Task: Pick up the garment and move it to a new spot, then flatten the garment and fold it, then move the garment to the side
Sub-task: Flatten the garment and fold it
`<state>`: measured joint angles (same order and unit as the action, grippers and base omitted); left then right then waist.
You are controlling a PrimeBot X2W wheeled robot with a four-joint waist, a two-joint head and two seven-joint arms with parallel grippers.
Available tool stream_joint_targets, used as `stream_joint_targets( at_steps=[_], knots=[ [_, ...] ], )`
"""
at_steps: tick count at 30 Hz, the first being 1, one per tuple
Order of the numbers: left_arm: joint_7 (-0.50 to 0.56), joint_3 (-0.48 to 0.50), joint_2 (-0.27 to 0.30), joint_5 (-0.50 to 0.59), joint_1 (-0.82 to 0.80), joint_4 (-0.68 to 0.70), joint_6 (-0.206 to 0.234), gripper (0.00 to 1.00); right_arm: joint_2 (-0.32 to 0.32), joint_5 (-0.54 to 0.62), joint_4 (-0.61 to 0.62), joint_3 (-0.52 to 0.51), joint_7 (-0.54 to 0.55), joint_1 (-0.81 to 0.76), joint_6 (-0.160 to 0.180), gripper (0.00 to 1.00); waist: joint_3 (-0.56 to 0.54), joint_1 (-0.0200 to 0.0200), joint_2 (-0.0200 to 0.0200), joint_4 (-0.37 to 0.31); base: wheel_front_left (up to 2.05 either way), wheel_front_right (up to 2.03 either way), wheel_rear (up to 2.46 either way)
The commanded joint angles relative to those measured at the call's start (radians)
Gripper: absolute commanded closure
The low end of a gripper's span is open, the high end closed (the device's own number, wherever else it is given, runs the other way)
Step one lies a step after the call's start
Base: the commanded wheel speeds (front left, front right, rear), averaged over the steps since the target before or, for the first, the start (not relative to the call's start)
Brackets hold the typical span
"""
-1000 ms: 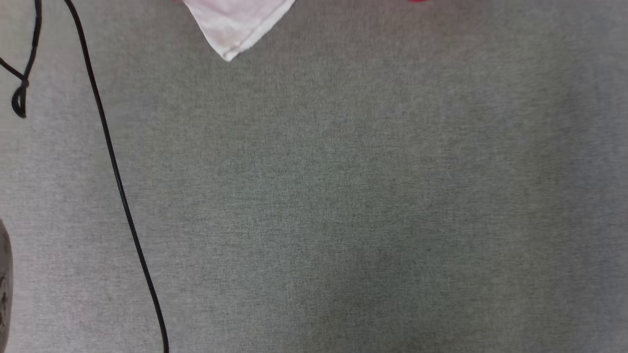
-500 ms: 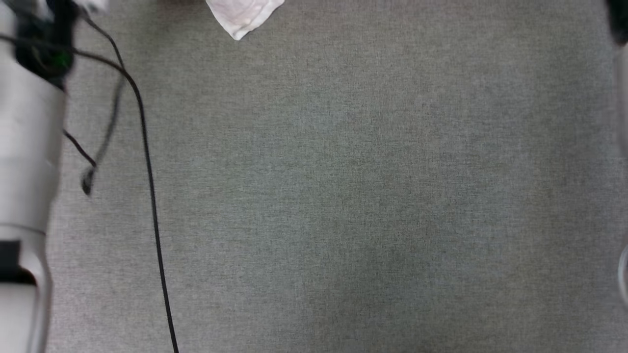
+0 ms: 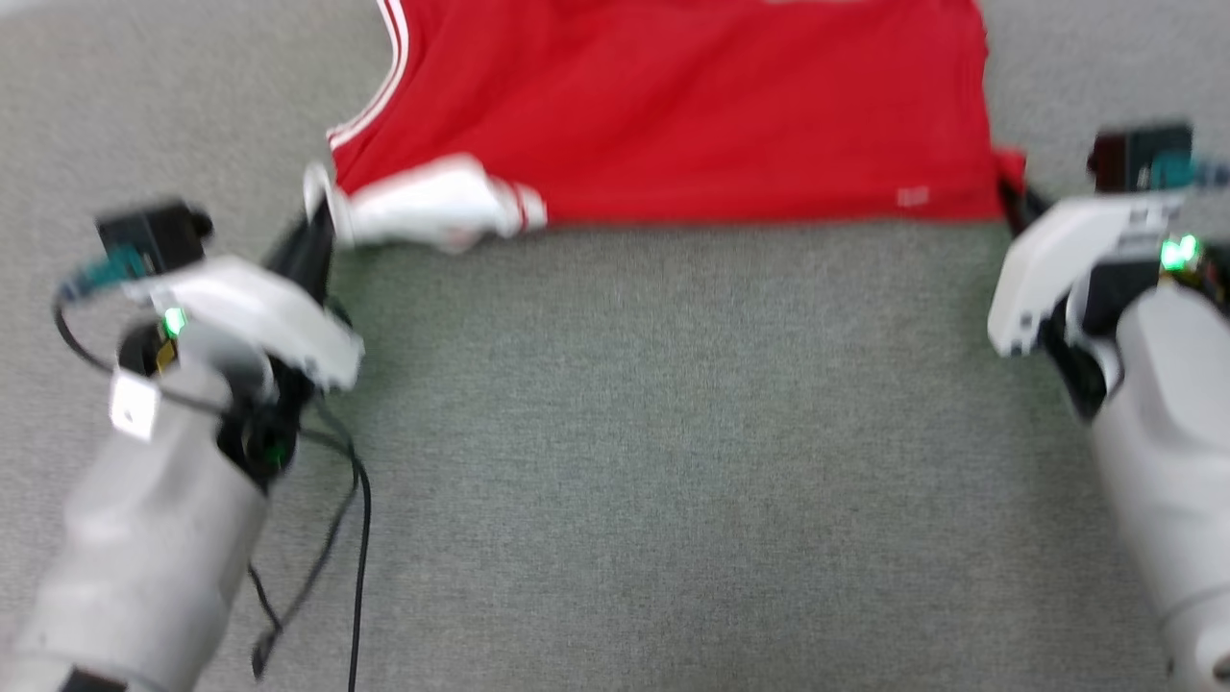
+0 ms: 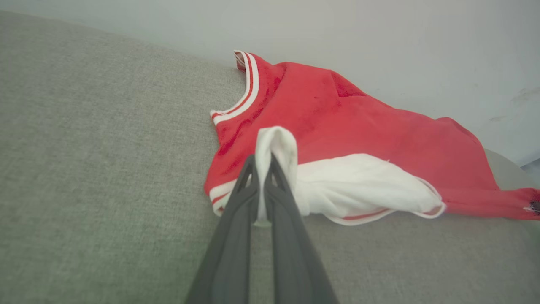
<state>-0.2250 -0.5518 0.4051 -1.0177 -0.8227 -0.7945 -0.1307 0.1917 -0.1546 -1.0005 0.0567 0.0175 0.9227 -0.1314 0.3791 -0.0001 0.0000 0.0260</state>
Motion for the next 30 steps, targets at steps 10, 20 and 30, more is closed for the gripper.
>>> stream_joint_targets(
  at_steps=[10,20,30],
  knots=[
    [-0.033,-0.043,0.031,-0.014,0.282,0.05,0.003,1.0,0.058,-0.12,0.137,0.034,0.028,-0.339,0.002,1.0,-0.207,0.0001,0.0,0.011,0.0,0.0,0.0],
    [-0.027,-0.032,0.104,-0.03,0.585,0.239,0.106,1.0,0.072,-0.144,0.424,-0.055,0.173,-0.725,0.002,1.0,-0.335,0.0001,0.0,0.023,0.0,0.0,0.0],
    [0.031,-0.004,0.209,-0.096,0.875,0.558,0.292,1.0,-0.035,-0.092,0.825,-0.225,0.388,-1.105,0.002,1.0,-0.391,0.0001,0.0,0.036,0.0,0.0,0.0]
  ],
)
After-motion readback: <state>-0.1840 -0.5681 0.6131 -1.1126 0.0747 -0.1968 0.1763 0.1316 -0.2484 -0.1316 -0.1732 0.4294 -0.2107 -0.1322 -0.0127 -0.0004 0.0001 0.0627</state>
